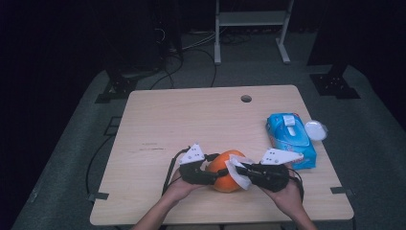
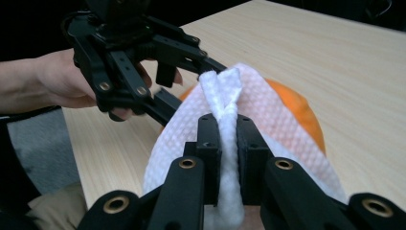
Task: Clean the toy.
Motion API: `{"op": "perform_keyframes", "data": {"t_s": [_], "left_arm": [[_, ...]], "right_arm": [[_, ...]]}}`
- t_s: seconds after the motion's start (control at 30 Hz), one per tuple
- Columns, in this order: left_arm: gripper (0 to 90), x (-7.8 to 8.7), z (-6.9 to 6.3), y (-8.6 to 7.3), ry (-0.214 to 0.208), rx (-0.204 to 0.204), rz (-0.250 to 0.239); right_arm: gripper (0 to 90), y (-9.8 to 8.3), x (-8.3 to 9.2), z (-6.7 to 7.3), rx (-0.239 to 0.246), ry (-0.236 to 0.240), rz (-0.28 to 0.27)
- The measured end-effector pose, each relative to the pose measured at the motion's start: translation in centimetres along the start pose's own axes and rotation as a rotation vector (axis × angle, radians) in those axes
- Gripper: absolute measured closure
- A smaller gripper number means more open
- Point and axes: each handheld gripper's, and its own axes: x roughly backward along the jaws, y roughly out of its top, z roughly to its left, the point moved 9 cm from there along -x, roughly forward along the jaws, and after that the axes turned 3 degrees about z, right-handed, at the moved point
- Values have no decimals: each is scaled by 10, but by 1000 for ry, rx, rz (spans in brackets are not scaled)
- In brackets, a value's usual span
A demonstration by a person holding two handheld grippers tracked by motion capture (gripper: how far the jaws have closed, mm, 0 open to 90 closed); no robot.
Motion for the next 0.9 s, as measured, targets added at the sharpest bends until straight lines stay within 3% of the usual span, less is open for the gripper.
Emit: {"op": "perform_keyframes", "data": {"t_s": [0.07, 0.17, 0.3, 0.4, 0.43, 0.57, 0.6, 0.73, 0.83, 0.9], "left_arm": [[358, 3, 5, 0, 4, 11, -4], [355, 2, 2, -1, -11, 4, -6], [351, -5, -13, -1, -37, -50, 0], [322, -5, -15, -1, -59, -52, 0], [295, -4, -14, -1, -73, -50, -5], [110, -6, -7, -2, -65, -5, 14], [105, -6, -8, -3, -77, 1, 16], [167, -9, -13, -8, -102, -40, 39], [171, -7, -20, -10, -153, -85, 47], [169, -8, -18, -13, -138, -89, 57]], "right_arm": [[817, -6, 1, -10, -25, -23, 10], [816, -8, 6, -18, -65, -35, 1], [815, 6, 9, -8, -37, -34, -48], [816, 7, 7, -7, -18, -52, -42], [817, 5, 6, -9, -27, -50, -35], [820, -2, 5, -14, -39, -43, -17], [819, -2, 6, -13, -36, -44, -13], [819, -3, 6, -16, -27, -49, -5], [818, -8, 10, -29, -61, -83, -2], [818, -12, 12, -38, -86, -96, 2]]}}
